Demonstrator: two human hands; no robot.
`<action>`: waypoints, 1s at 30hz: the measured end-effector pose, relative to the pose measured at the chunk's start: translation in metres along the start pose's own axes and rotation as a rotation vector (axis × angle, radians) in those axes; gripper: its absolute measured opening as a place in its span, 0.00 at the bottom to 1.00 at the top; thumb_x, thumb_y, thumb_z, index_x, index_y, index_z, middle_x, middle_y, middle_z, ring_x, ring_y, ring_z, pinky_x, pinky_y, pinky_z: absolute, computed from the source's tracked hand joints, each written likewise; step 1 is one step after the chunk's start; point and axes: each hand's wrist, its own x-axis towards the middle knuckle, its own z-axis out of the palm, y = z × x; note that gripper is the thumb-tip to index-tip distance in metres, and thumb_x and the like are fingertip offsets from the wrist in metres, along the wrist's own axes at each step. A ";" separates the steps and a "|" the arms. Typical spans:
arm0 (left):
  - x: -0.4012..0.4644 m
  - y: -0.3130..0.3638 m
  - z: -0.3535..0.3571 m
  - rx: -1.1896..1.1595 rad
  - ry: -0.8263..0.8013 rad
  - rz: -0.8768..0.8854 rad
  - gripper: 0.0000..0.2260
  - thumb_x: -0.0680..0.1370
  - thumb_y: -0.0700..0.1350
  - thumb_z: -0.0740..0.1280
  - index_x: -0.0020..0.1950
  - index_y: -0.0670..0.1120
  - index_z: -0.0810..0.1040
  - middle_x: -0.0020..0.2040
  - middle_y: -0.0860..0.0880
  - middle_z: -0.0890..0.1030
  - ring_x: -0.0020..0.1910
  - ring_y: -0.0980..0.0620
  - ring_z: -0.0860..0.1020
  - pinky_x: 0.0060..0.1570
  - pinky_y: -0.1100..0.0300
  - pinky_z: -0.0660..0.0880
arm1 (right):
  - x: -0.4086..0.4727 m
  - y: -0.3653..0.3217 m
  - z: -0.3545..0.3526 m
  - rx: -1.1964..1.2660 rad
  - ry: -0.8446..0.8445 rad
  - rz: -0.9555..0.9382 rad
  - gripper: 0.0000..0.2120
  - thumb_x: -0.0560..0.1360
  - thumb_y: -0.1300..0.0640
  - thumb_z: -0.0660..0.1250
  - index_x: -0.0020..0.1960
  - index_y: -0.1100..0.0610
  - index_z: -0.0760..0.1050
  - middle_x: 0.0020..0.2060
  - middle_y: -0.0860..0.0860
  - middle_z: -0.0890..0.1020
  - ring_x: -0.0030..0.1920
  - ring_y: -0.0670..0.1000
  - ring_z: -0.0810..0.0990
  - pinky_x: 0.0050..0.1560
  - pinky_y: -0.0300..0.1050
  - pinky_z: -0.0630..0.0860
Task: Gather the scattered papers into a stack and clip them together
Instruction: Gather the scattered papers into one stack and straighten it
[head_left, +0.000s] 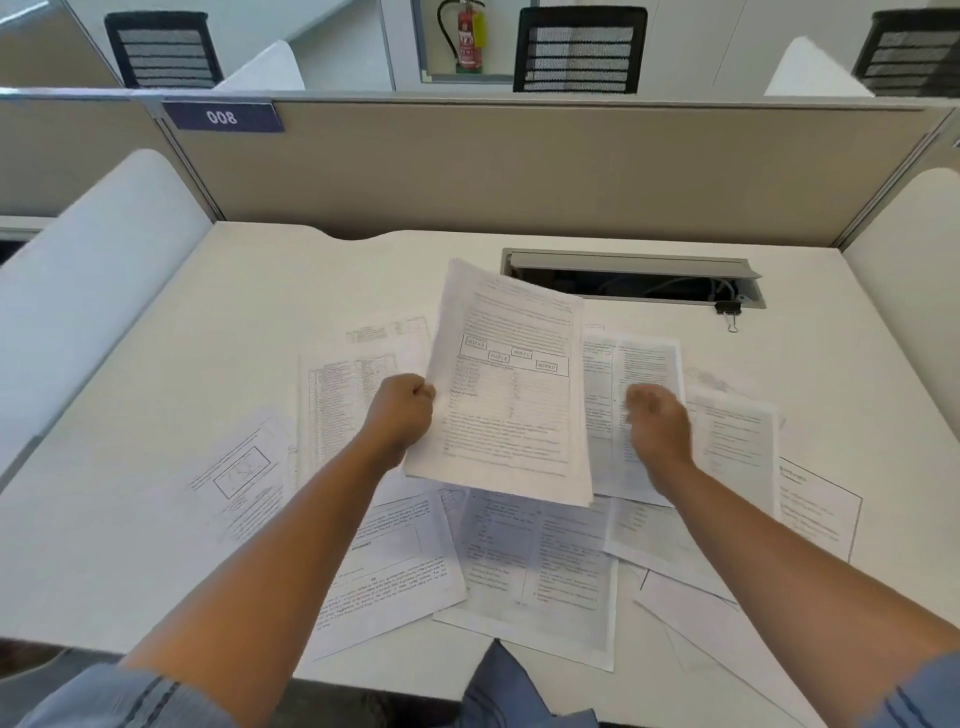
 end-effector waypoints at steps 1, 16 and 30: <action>-0.004 -0.005 0.008 -0.027 -0.020 -0.021 0.12 0.84 0.40 0.60 0.42 0.39 0.75 0.40 0.44 0.77 0.38 0.47 0.74 0.37 0.57 0.69 | -0.009 -0.005 0.005 0.183 -0.138 0.103 0.21 0.83 0.42 0.61 0.63 0.57 0.78 0.54 0.57 0.85 0.48 0.54 0.82 0.50 0.50 0.77; -0.006 -0.035 0.052 -0.054 -0.136 -0.100 0.14 0.80 0.39 0.68 0.67 0.42 0.78 0.65 0.43 0.79 0.59 0.45 0.79 0.59 0.51 0.77 | -0.008 0.013 0.005 0.104 -0.263 0.279 0.17 0.81 0.59 0.68 0.70 0.56 0.77 0.62 0.52 0.82 0.62 0.56 0.80 0.68 0.55 0.74; 0.020 -0.029 0.072 -0.033 -0.016 -0.103 0.10 0.82 0.45 0.67 0.61 0.43 0.80 0.57 0.45 0.82 0.54 0.45 0.80 0.53 0.52 0.79 | -0.004 0.035 0.002 0.034 -0.300 0.343 0.17 0.82 0.58 0.68 0.70 0.56 0.76 0.62 0.53 0.82 0.60 0.57 0.80 0.65 0.55 0.76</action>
